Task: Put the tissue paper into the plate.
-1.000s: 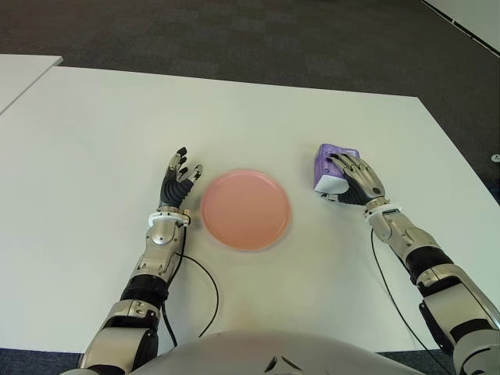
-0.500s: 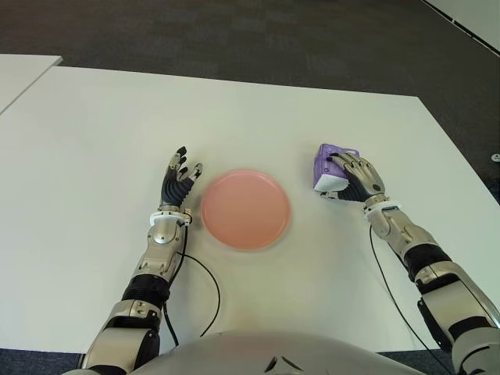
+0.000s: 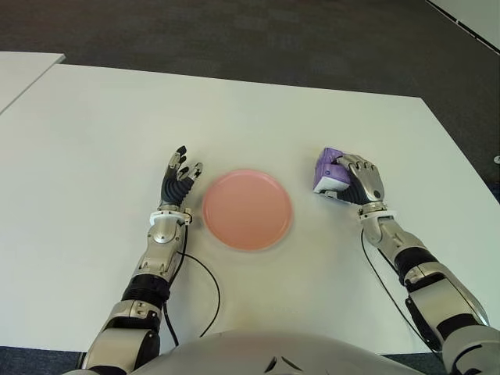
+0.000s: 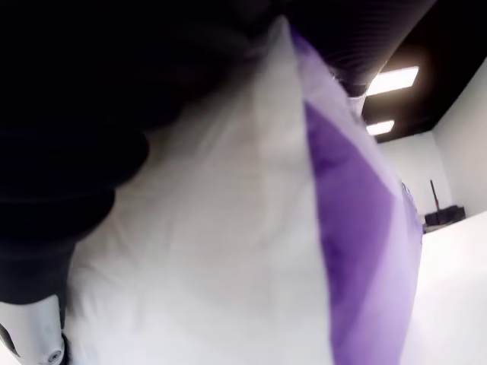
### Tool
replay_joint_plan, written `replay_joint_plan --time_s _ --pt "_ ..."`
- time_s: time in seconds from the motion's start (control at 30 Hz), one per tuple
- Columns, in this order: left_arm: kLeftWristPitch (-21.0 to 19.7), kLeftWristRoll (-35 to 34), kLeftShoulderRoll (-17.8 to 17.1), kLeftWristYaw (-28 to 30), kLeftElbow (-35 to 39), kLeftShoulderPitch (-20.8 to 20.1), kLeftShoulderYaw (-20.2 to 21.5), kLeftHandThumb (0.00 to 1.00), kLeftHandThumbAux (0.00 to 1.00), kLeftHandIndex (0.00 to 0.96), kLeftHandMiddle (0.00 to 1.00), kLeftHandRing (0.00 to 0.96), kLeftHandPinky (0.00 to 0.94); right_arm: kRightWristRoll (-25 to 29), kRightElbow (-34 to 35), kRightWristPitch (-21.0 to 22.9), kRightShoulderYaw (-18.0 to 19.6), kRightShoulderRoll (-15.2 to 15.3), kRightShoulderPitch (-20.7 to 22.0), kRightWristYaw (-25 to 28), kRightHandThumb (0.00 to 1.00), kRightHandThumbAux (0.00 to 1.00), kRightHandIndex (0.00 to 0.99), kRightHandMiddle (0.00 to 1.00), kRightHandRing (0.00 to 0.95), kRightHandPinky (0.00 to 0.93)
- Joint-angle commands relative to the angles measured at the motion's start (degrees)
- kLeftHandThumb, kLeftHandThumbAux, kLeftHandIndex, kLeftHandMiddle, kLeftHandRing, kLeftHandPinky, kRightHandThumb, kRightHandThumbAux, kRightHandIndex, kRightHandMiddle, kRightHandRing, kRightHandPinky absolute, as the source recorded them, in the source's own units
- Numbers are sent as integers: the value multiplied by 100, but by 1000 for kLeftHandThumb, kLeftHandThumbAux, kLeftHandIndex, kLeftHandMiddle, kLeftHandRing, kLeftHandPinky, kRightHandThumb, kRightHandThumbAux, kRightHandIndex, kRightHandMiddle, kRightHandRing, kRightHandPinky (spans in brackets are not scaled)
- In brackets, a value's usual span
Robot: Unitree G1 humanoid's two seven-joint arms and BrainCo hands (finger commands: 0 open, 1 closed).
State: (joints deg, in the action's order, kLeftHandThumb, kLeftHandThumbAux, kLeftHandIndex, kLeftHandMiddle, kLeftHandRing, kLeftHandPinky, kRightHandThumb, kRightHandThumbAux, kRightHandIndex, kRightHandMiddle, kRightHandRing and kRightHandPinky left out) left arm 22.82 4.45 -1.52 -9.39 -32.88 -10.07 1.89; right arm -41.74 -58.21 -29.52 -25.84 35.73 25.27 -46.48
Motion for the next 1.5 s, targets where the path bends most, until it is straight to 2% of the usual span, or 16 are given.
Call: replay_joint_plan --time_s 0.03,0.33,0.57,1.13,1.5 --pt "-110 23 50 -94 12 89 32 0 603 0 0 0 0 -39 -287 -175 -143 -238 -421 144 748 708 439 914 903 895" --pt "-181 84 20 -131 42 106 -5 0 585 0 0 0 0 -26 -369 -214 -145 -278 -390 5 746 709 438 956 922 899" --pt "-188 -2 44 -66 26 87 8 0 585 0 0 0 0 -187 -411 -162 -244 -287 -347 -337 744 710 438 966 925 902" --pt "-541 48 144 -136 458 173 -40 0 596 0 0 0 0 -369 -694 -281 -498 -304 -162 -829 742 710 438 956 921 903" --pt "-447 12 115 -87 274 68 7 0 595 0 0 0 0 -306 -714 -459 -549 -220 -14 -858 741 711 439 932 916 893"
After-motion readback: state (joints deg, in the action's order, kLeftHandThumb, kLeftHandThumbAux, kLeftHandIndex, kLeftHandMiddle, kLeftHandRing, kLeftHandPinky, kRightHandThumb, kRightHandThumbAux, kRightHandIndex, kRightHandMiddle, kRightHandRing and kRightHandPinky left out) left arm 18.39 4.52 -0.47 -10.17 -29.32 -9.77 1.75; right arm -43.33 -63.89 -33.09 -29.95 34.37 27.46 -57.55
